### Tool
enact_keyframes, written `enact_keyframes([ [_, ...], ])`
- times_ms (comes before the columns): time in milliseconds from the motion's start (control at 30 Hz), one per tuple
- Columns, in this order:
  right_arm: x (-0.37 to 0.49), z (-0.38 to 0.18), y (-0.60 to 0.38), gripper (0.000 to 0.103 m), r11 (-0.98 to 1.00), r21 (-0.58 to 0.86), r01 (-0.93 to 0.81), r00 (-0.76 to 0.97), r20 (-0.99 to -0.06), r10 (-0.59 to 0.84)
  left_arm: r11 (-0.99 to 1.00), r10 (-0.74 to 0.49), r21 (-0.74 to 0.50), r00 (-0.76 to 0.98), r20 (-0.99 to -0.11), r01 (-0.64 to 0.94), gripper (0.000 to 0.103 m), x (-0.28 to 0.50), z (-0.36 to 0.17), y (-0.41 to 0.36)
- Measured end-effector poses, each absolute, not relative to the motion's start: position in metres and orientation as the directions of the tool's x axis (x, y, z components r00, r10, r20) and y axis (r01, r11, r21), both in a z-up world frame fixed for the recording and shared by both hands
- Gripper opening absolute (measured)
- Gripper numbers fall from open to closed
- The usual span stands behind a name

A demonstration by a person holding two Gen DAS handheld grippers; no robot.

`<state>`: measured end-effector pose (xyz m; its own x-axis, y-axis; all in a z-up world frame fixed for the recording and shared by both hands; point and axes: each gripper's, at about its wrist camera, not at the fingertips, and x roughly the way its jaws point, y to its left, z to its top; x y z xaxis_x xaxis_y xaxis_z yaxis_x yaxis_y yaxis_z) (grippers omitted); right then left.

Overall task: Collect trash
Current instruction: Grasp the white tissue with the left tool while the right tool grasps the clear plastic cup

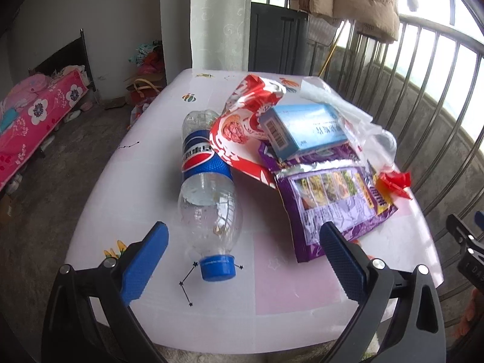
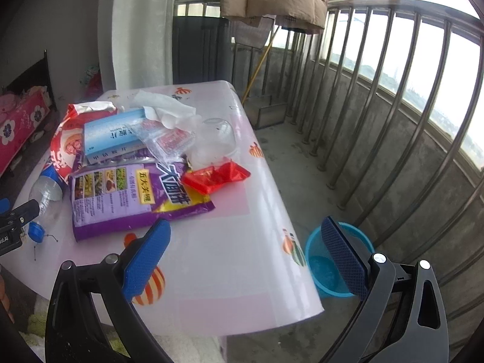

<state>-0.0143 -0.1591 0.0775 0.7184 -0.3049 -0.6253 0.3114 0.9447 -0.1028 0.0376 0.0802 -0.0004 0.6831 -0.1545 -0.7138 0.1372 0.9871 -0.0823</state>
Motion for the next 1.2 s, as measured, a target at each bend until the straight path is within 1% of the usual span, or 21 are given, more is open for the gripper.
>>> enact_keyframes([
  [67, -0.002, 0.083, -0.154, 0.095, 0.953, -0.089, 0.290, 0.737, -0.614, -0.282, 0.978, -0.209, -0.154, 0.692, -0.691, 0.142, 0.098, 0.044, 0.005, 0.093],
  [200, 0.017, 0.097, -0.146, 0.095, 0.963, -0.050, 0.263, 0.777, -0.580, -0.243, 0.967, -0.249, -0.212, 0.710, -0.658, 0.142, 0.098, 0.056, 0.016, 0.107],
  [333, 0.025, 0.110, -0.146, 0.095, 0.970, -0.001, 0.243, 0.814, -0.543, -0.205, 0.943, -0.319, -0.278, 0.731, -0.603, 0.183, 0.098, 0.065, 0.030, 0.114],
  [500, 0.035, 0.123, -0.150, 0.095, 0.966, 0.067, 0.252, 0.846, -0.500, -0.186, 0.929, -0.364, -0.272, 0.759, -0.539, 0.252, 0.098, 0.077, 0.049, 0.114],
  [600, 0.044, 0.130, -0.150, 0.095, 0.963, 0.076, 0.259, 0.850, -0.491, -0.190, 0.923, -0.382, -0.262, 0.763, -0.521, 0.283, 0.098, 0.088, 0.057, 0.114],
  [733, 0.058, 0.133, -0.149, 0.095, 0.966, 0.067, 0.248, 0.850, -0.494, -0.184, 0.915, -0.402, -0.247, 0.761, -0.509, 0.318, 0.098, 0.104, 0.064, 0.112],
  [967, 0.080, 0.133, -0.149, 0.095, 0.972, 0.072, 0.224, 0.846, -0.509, -0.158, 0.898, -0.439, -0.273, 0.742, -0.507, 0.344, 0.098, 0.127, 0.065, 0.109],
  [1067, 0.085, 0.131, -0.156, 0.093, 0.968, 0.090, 0.232, 0.839, -0.521, -0.153, 0.877, -0.481, -0.271, 0.718, -0.503, 0.397, 0.097, 0.129, 0.064, 0.097],
  [1200, 0.087, 0.124, -0.168, 0.088, 0.956, 0.114, 0.272, 0.821, -0.546, -0.168, 0.833, -0.550, -0.265, 0.673, -0.495, 0.486, 0.092, 0.133, 0.067, 0.071],
])
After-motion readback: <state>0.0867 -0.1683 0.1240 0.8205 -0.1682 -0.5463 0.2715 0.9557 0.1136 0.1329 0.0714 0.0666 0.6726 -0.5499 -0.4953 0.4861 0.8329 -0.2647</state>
